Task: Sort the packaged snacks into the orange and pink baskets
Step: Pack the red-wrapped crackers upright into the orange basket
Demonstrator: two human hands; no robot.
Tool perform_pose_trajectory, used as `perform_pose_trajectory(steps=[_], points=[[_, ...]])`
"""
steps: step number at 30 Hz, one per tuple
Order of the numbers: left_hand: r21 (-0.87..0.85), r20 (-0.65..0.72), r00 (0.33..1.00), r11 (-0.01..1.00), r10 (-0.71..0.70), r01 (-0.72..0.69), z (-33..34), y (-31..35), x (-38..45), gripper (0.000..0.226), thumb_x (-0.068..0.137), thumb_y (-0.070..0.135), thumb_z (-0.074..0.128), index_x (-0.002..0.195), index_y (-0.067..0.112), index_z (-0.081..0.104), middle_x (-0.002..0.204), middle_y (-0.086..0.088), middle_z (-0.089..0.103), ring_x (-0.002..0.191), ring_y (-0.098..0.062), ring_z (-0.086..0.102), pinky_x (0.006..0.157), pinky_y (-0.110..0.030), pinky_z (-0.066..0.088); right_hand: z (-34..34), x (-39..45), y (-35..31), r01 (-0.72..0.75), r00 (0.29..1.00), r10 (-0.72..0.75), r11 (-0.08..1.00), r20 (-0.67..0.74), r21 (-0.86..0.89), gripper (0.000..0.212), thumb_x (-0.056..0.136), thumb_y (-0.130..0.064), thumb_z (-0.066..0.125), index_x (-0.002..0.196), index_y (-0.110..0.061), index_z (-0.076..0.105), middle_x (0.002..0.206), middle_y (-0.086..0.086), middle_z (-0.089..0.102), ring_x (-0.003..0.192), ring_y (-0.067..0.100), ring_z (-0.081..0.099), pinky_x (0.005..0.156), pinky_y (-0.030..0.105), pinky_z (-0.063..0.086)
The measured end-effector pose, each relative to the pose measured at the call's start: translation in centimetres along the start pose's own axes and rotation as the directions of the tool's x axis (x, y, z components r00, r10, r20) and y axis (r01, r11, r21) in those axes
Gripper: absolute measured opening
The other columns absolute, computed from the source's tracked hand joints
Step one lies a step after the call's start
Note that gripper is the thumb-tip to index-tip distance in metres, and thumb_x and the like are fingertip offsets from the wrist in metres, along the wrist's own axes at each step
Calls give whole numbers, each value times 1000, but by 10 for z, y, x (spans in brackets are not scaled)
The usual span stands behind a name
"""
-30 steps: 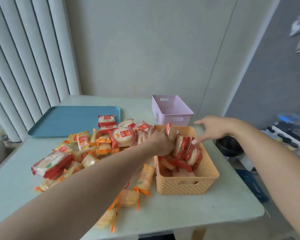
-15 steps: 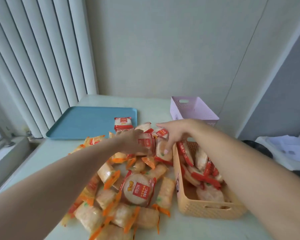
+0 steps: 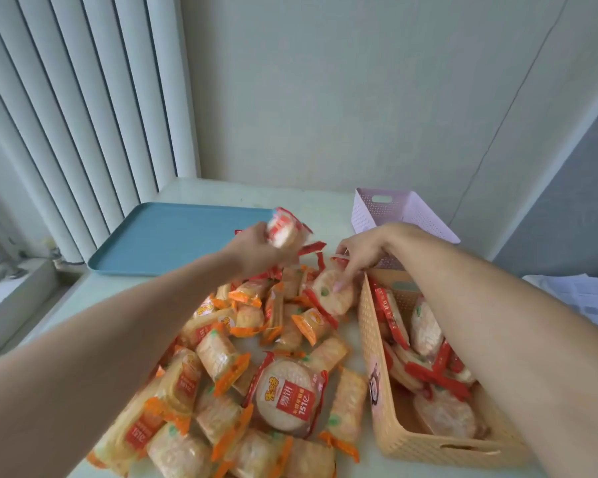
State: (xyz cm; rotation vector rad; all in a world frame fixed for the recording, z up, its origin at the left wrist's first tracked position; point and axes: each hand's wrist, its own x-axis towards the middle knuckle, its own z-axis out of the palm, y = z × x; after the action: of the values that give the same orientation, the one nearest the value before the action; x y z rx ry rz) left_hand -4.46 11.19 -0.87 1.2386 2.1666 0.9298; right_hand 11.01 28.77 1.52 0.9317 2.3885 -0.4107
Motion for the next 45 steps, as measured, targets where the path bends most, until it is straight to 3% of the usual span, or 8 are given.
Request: perform_pose_trajectory(steps=[7,13,18,23,27,33,37,45], points=[[-153,0,955,943,-298,294,-20,-17,40,53,85,53,69,115,9,62,89,-5,66,76,-17,60,68,-28,43,8,15,12,6,999,-21,902,31,431,97,33,-77,90,102,-13,65,70,3,57,73,20,52,77,35,41],[-96,20,905,900,-425,425,-3,-35,64,64,71,53,79,111,8,60,103,-9,65,82,-21,61,63,-30,47,7,34,2,-80,996,89,824,11,561,113,36,-84,84,120,-11,68,123,12,69,119,30,59,105,52,46],[53,-3,918,917,-396,396,5,-41,80,89,58,50,86,124,5,48,108,-11,62,88,-25,65,66,-32,54,10,56,-6,-113,968,226,788,-112,606,59,79,-48,83,112,-5,61,108,11,65,104,28,60,86,37,50],[-31,9,906,905,-424,424,-2,-50,86,78,67,25,90,126,8,43,106,-12,58,77,-23,58,49,-29,44,4,68,-17,-93,989,141,852,-55,514,114,76,-67,75,154,2,30,160,20,36,143,35,42,114,41,37],[-72,-28,917,916,-398,395,-15,-61,87,84,57,25,97,119,11,43,108,-10,59,88,-25,62,64,-36,55,2,86,-22,-76,996,90,895,-11,440,139,27,-86,83,140,-11,54,143,10,58,131,29,53,111,45,42],[-212,-71,895,883,-440,418,-52,-76,81,85,55,9,97,121,11,45,109,-11,58,86,-25,66,82,-44,62,-6,79,-29,24,984,58,895,-170,446,78,53,-65,90,106,-12,67,101,9,75,79,18,65,70,29,51],[-334,41,893,836,-448,435,-85,-77,79,75,58,-1,93,121,3,53,114,-15,66,100,-28,69,86,-38,60,-12,76,-31,-36,987,105,879,-120,475,101,43,-64,95,117,-1,64,109,11,73,96,29,73,84,40,61],[-459,217,892,765,-396,451,-115,-63,76,55,60,2,84,110,1,60,102,-11,69,94,-19,66,75,-28,59,-42,47,-15,55,990,39,769,-132,637,55,77,-46,85,111,-7,68,89,10,79,76,25,75,85,41,60]])
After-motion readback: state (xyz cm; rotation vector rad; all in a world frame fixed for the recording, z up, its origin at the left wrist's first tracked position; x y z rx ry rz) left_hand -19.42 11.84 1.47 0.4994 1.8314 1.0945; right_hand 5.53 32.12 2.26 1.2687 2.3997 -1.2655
